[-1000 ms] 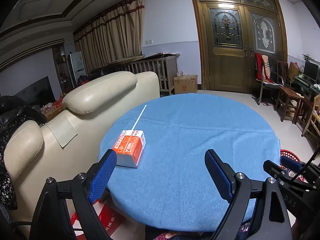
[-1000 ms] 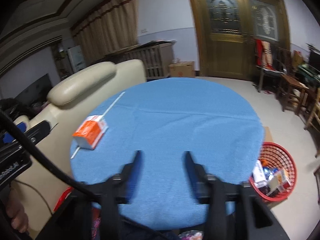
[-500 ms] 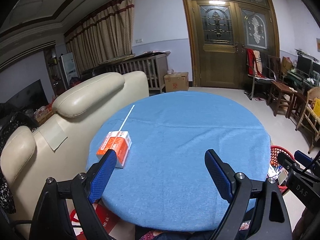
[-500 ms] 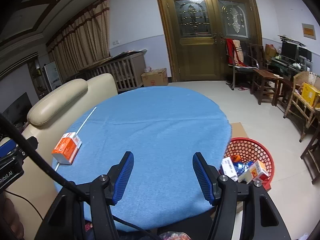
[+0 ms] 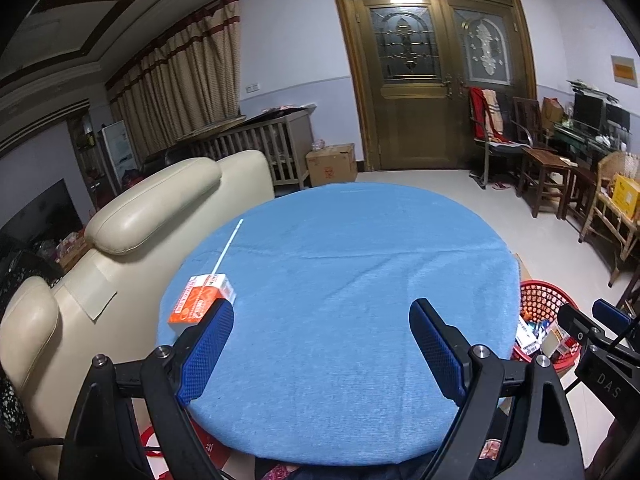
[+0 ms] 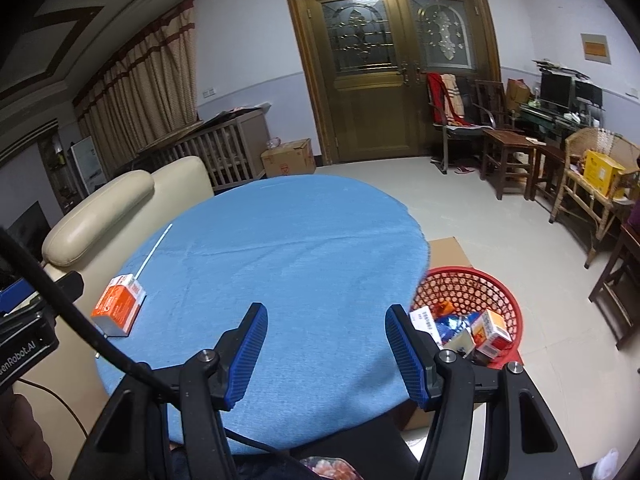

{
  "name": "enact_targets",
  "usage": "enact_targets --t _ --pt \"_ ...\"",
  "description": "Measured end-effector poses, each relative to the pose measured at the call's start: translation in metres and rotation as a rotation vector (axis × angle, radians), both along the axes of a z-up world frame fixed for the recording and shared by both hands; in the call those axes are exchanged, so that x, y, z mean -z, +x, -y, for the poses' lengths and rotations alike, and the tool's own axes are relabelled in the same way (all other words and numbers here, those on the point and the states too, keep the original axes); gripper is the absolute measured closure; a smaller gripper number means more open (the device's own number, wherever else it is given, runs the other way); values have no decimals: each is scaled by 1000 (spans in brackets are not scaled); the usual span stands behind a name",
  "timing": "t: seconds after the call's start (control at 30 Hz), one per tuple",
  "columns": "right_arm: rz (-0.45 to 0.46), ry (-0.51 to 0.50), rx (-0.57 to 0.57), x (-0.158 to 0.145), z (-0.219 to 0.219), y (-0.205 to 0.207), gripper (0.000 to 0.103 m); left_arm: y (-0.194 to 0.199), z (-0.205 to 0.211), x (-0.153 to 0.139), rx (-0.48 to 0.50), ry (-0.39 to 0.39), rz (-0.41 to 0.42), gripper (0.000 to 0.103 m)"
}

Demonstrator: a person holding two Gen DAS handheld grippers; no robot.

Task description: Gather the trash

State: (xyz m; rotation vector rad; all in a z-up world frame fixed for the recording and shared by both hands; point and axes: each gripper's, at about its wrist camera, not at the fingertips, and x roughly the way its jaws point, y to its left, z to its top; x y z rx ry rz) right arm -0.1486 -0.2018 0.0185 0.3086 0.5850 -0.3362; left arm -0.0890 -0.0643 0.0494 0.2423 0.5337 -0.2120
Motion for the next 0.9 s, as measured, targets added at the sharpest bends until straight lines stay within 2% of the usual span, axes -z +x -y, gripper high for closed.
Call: enact_targets --t 0.33,0.67,0.9 --pt "-22 26 34 6 20 -14 38 -4 22 4 43 24 -10 13" --pt "-60 77 38 22 29 -6 38 9 36 24 52 66 -65 13" --pt "-77 87 41 26 29 4 38 21 35 34 44 66 -94 13"
